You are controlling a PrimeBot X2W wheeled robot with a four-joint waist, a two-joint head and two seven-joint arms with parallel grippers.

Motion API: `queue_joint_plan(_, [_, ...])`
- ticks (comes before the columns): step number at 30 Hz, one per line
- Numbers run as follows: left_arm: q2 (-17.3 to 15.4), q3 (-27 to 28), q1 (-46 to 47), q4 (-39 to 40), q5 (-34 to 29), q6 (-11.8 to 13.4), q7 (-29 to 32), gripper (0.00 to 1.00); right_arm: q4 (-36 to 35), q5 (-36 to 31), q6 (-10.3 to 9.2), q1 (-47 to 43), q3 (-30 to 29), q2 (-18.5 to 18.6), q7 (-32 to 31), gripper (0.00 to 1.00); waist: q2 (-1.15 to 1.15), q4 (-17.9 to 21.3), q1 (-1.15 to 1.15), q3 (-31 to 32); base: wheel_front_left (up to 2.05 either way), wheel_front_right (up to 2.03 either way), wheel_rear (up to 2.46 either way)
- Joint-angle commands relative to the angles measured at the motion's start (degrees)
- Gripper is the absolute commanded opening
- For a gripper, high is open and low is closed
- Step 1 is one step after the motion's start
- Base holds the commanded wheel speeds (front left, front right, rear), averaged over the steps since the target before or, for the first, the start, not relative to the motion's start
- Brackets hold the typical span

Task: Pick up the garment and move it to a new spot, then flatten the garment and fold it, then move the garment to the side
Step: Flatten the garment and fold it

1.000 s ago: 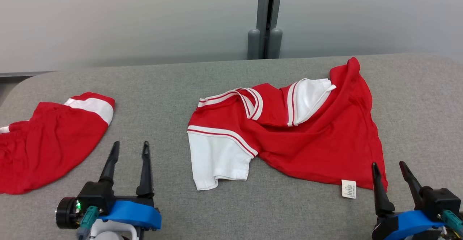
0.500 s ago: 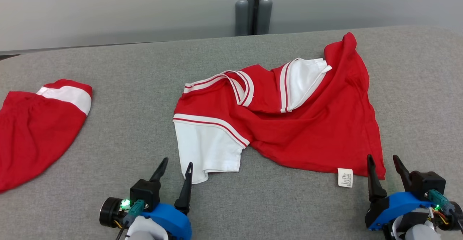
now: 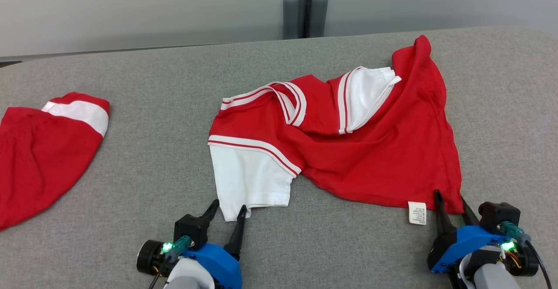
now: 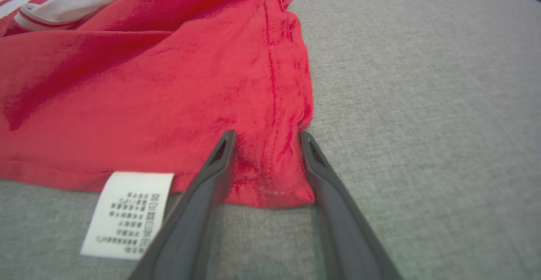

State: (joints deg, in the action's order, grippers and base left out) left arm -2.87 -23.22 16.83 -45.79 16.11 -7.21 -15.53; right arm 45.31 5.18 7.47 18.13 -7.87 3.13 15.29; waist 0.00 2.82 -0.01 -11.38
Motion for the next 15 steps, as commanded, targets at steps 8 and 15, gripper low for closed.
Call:
queue_joint_plan(8, [-0.02, -2.42, 1.69, -0.39, 5.58, -0.24, 0.42, 0.00, -5.59, 2.76, 0.03, -2.97, 0.40, -0.17, -0.15, 0.00, 0.00, -0.32, 0.01, 1.96, 0.00, 0.00, 0.00])
queue_joint_plan(15, [-0.60, 4.37, 0.97, 9.44, 7.18, -0.23, 0.37, 0.00, -15.10, 10.33, 0.03, -4.80, 3.22, -0.16, -0.13, 0.00, 0.00, -0.78, 0.01, 3.36, 0.00, 0.00, 0.00])
